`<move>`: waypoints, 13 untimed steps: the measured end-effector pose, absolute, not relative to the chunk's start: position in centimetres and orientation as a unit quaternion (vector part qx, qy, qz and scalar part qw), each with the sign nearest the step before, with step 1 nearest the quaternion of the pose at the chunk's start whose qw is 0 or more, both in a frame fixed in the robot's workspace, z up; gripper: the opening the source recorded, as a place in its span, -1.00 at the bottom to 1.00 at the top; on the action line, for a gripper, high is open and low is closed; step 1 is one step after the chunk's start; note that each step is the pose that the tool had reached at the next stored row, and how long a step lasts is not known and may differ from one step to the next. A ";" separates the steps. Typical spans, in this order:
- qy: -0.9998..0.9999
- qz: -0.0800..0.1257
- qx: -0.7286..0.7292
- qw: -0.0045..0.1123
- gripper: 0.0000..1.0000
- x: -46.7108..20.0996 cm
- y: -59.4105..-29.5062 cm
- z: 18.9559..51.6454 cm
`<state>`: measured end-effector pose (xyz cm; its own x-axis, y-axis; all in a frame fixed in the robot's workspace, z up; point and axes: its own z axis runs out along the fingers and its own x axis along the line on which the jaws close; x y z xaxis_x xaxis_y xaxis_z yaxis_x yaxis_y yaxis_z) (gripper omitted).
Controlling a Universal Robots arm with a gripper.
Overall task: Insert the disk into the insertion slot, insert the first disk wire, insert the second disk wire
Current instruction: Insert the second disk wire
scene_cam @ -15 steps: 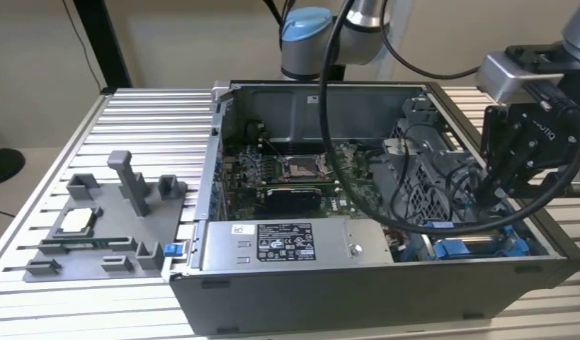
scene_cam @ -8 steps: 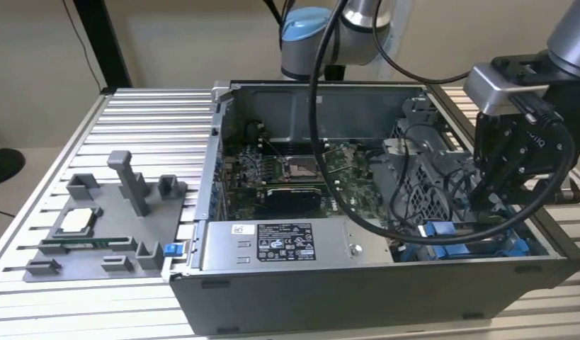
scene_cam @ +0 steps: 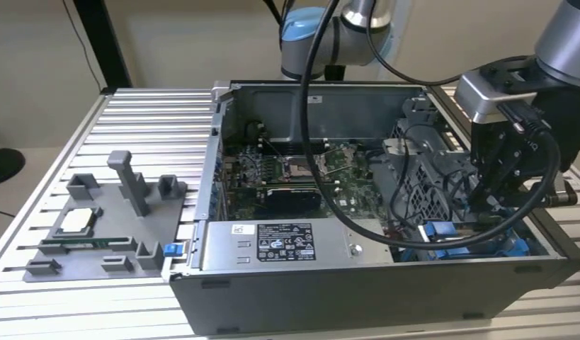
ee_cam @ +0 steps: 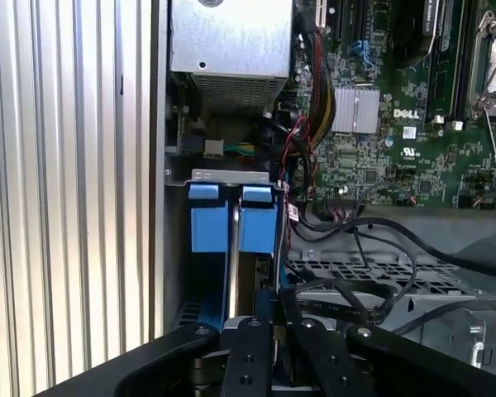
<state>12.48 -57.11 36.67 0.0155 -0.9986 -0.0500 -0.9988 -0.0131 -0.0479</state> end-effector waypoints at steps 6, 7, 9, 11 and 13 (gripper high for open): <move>0.701 0.001 -0.712 0.035 -1.00 12.5 -57.1 36.6; 0.701 0.001 -0.712 0.035 -1.00 12.5 -57.1 36.5; 0.701 0.001 -0.712 0.035 -1.00 12.5 -57.1 36.2; 0.701 0.000 -0.712 0.035 -1.00 12.5 -57.1 35.8; 0.701 -0.001 -0.712 0.037 -1.00 12.5 -57.1 35.5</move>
<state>12.46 -57.11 35.47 0.0162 -0.9986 -0.0499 -0.9985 -0.0135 -0.0536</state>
